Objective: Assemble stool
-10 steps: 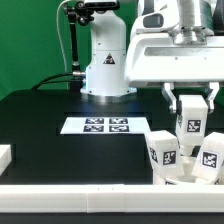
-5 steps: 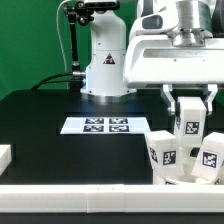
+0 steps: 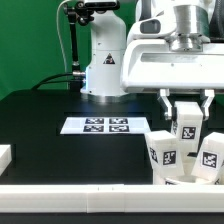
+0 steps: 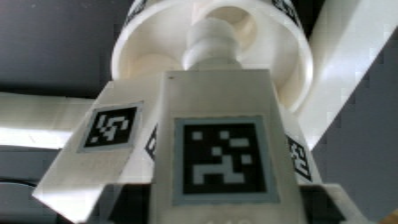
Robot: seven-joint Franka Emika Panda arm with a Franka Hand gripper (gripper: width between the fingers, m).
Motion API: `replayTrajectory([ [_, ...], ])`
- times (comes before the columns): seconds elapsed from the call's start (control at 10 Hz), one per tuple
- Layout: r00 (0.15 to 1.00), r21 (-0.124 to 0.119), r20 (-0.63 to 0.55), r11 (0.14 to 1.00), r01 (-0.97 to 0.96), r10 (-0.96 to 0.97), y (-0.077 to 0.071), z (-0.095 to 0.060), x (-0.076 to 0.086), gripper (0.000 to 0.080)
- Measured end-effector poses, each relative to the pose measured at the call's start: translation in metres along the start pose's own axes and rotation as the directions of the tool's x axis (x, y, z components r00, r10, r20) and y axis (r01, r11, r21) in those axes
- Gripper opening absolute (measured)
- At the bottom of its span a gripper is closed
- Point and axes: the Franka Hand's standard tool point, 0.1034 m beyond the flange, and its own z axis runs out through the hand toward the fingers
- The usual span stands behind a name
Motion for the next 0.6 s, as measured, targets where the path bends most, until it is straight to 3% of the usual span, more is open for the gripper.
replayTrajectory([
  [0.6,1.0,0.008,0.012,1.0,0.013,-0.013,-0.0089,0.0049,-0.0075,0.0338],
])
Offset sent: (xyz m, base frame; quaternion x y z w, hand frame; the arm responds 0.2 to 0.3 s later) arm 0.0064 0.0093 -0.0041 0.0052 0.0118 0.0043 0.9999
